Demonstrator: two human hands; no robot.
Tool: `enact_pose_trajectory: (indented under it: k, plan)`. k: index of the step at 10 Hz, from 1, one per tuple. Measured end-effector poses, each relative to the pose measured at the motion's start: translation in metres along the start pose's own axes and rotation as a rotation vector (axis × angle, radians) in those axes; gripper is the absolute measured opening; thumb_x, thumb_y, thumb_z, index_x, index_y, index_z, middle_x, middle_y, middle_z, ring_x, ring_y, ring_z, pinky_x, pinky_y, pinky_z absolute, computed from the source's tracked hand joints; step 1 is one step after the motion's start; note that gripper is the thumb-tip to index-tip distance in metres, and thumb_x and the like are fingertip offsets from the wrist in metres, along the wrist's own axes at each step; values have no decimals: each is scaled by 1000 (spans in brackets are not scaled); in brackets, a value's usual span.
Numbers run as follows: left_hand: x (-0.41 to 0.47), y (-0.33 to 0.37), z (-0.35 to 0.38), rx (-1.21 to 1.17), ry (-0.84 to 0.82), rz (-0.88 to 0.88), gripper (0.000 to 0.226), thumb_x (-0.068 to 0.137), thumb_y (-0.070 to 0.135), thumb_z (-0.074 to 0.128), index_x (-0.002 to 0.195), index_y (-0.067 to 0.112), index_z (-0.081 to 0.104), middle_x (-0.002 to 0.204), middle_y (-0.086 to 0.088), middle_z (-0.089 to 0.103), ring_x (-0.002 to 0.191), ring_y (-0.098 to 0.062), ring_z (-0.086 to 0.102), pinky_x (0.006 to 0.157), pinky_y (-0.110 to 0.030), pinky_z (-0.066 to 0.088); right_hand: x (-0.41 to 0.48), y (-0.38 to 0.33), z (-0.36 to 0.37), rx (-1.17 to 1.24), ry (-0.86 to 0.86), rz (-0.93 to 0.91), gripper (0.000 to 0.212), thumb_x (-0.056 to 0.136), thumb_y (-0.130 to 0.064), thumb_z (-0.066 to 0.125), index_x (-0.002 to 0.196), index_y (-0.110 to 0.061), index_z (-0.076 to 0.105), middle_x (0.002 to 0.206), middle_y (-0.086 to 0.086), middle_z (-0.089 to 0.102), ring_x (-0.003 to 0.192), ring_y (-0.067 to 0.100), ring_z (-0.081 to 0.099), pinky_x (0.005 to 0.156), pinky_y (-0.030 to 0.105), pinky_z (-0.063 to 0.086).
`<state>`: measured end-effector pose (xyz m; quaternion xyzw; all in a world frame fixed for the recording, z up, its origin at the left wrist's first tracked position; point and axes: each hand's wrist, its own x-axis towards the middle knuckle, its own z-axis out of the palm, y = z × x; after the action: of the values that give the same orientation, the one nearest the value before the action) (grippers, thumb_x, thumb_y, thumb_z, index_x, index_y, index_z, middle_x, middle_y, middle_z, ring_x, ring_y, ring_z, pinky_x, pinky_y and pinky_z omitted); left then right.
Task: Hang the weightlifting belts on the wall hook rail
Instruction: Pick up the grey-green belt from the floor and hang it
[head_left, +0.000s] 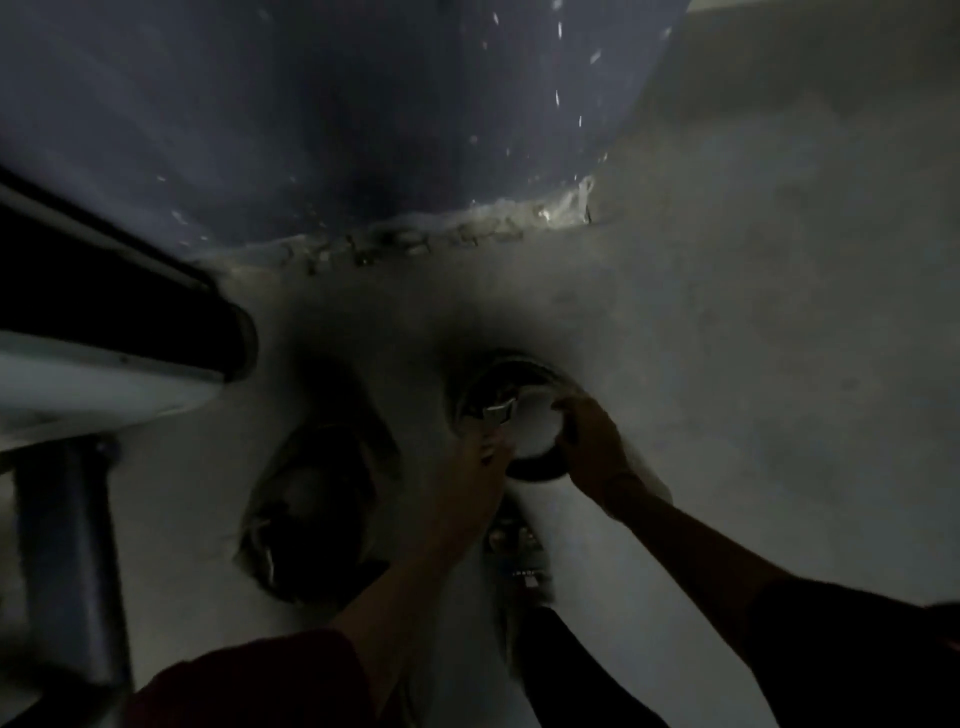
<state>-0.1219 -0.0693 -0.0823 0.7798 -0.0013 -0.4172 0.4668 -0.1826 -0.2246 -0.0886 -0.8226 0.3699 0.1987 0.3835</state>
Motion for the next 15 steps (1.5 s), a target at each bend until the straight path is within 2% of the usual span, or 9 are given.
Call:
enact_pose_trajectory:
  k: [1,3,6,8,9,11,12,14,15]
  plan:
    - [44,-38,27,10,-63,-32,35,100,7,50,132,-9,50,125,-21,59,120,-31,56,78,-1,44,58,40,33,-152,-24,-25,66,88,-4,60,148,-1,34,156,21,29,145,37,27,120,44,23]
    - [100,-69,60,-99,-83,-152,36,99,12,54,131,-5,53,135,-20,57,129,-30,52,110,-35,40,124,77,63,-294,83,84,65,88,-3,60,147,-10,33,148,19,31,129,41,39,103,46,41]
    - [90,-50,65,-178,-163,-312,30,101,25,50,126,10,58,119,0,62,115,-16,59,84,-15,44,67,60,76,-150,92,43,44,99,-12,44,143,-13,42,134,19,45,114,34,55,92,36,52]
    - [43,9,44,-498,-52,-498,41,97,42,52,129,17,53,119,-3,60,114,-23,57,102,-44,45,-11,11,60,75,111,15,50,97,-27,39,146,-15,39,151,21,30,138,42,32,111,55,33]
    - [-2,64,24,-569,-49,-570,49,97,38,54,138,11,50,135,-13,58,114,-28,58,86,-39,50,-72,-43,12,164,120,2,52,96,-19,47,147,-15,37,150,18,31,134,38,41,107,51,42]
    - [-72,147,-34,-653,23,-446,48,98,31,52,142,11,45,139,-21,54,120,-36,57,93,-41,50,-149,-113,-60,240,279,-248,35,87,-29,66,120,-29,54,125,1,52,101,10,59,83,15,52]
    - [-114,202,-60,-635,-19,-308,45,96,37,55,138,24,48,126,-11,62,110,-33,64,83,-46,58,-180,-164,-99,316,487,-213,23,86,-39,59,106,-29,51,113,-3,48,99,16,53,85,34,53]
    - [-198,319,-115,-551,80,-52,47,95,39,58,136,19,47,134,-7,59,118,-28,59,104,-52,47,-252,-274,-190,565,816,63,40,82,-30,73,106,-8,50,108,7,46,100,26,45,91,40,39]
    - [-248,376,-151,-601,23,99,10,101,27,51,108,21,55,113,-6,67,100,-22,63,97,-47,51,-291,-316,-237,898,594,30,29,84,-36,72,97,-13,61,95,1,61,93,20,55,87,38,44]
